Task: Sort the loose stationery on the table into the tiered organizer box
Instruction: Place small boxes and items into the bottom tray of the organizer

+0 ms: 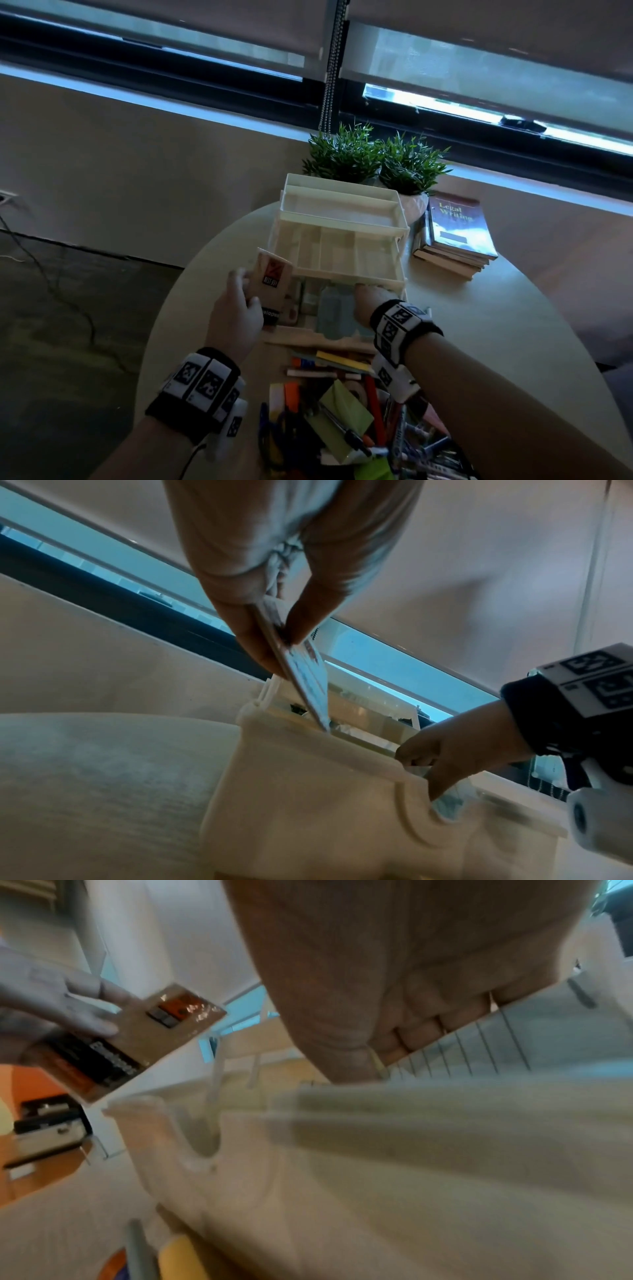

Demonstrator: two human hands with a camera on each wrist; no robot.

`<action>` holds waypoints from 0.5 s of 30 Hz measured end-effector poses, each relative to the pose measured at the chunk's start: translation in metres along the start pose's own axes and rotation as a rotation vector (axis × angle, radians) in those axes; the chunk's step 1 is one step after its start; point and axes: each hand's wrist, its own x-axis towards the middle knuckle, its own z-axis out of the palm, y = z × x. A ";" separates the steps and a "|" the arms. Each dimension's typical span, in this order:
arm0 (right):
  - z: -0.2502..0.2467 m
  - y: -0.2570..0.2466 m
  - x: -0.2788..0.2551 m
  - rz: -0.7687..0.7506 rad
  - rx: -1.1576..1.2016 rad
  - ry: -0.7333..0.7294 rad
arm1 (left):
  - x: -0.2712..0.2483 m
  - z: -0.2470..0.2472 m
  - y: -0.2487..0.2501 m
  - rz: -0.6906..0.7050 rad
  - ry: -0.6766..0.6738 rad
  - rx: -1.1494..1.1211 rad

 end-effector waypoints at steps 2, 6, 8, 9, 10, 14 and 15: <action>-0.002 0.005 -0.009 -0.019 0.065 0.064 | -0.001 -0.004 -0.001 0.000 -0.015 -0.031; -0.001 0.022 -0.038 -0.124 0.173 0.158 | 0.006 -0.006 -0.008 -0.056 -0.217 0.022; 0.006 0.034 -0.053 -0.166 0.231 0.301 | 0.012 -0.004 -0.008 -0.099 -0.313 0.018; 0.009 0.041 -0.059 -0.191 0.273 0.425 | 0.016 -0.001 -0.006 -0.127 -0.343 0.011; 0.012 0.047 -0.065 -0.205 0.310 0.545 | 0.020 0.003 -0.004 -0.162 -0.369 0.023; 0.018 0.070 -0.082 -0.152 0.457 0.809 | 0.040 0.026 0.003 -0.219 -0.500 0.150; 0.017 0.073 -0.087 -0.150 0.478 0.844 | 0.043 0.030 0.007 -0.221 -0.527 0.201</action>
